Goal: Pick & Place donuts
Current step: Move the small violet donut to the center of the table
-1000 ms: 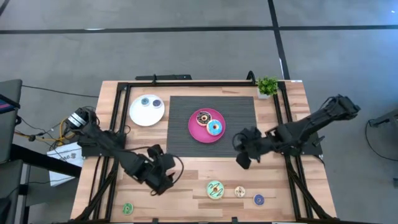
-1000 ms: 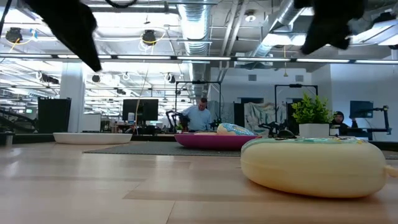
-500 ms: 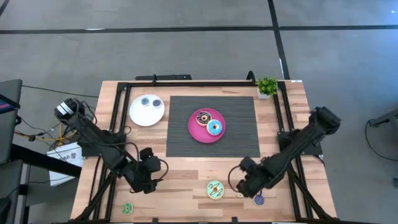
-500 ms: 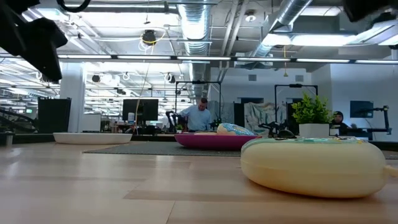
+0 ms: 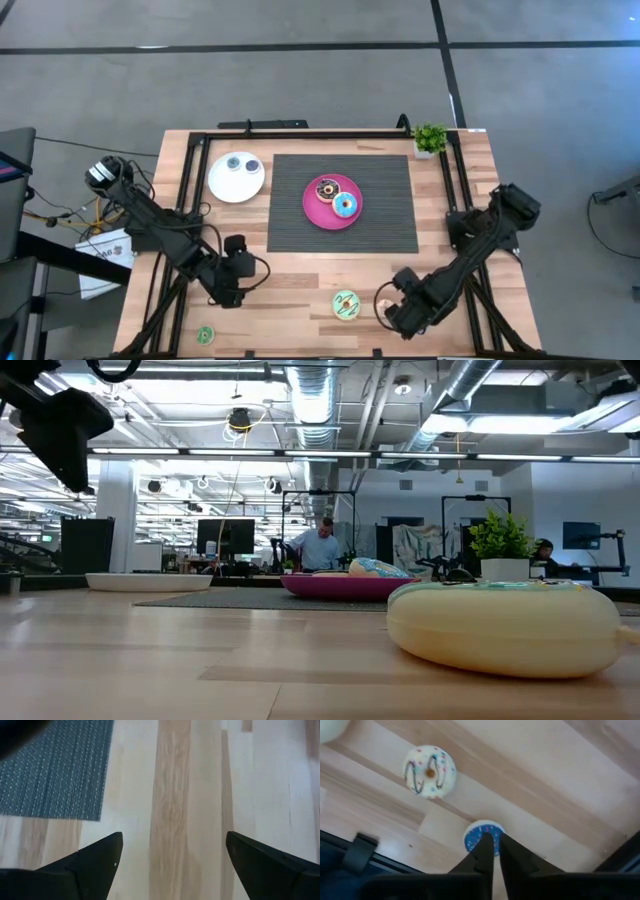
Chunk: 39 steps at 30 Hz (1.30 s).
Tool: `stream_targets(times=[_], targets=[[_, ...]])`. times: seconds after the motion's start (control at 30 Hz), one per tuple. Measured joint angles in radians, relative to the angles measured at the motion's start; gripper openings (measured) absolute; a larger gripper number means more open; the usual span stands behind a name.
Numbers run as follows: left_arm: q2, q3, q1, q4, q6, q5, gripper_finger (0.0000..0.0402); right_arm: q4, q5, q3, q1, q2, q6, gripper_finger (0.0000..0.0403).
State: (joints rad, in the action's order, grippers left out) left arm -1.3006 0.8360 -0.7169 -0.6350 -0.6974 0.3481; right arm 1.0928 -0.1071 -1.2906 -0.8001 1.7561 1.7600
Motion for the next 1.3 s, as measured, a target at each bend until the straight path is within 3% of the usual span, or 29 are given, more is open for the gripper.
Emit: stream_targets(times=[0.3, 0.5, 0.77, 0.97, 1.3], targets=[[0.0, -0.001, 0.041, 0.003, 0.173, -0.039, 0.035, 0.003, -0.024, 0.005, -0.051, 0.0, 0.131, 0.0163], [0.0, -0.008, 0.065, 0.027, 0.161, -0.075, 0.035, -0.034, -0.037, 0.006, -0.087, 0.035, 0.187, 0.0265], [0.0, -0.008, 0.069, 0.072, 0.154, -0.074, 0.035, -0.094, -0.054, 0.006, -0.067, 0.128, 0.142, 0.0352], [0.0, -0.008, 0.07, 0.074, 0.131, -0.074, 0.035, -0.122, -0.079, 0.006, -0.068, 0.188, 0.066, 0.0367], [0.0, -0.008, 0.07, 0.077, 0.11, -0.071, 0.035, -0.259, -0.084, 0.085, -0.069, 0.193, 0.08, 0.0325]])
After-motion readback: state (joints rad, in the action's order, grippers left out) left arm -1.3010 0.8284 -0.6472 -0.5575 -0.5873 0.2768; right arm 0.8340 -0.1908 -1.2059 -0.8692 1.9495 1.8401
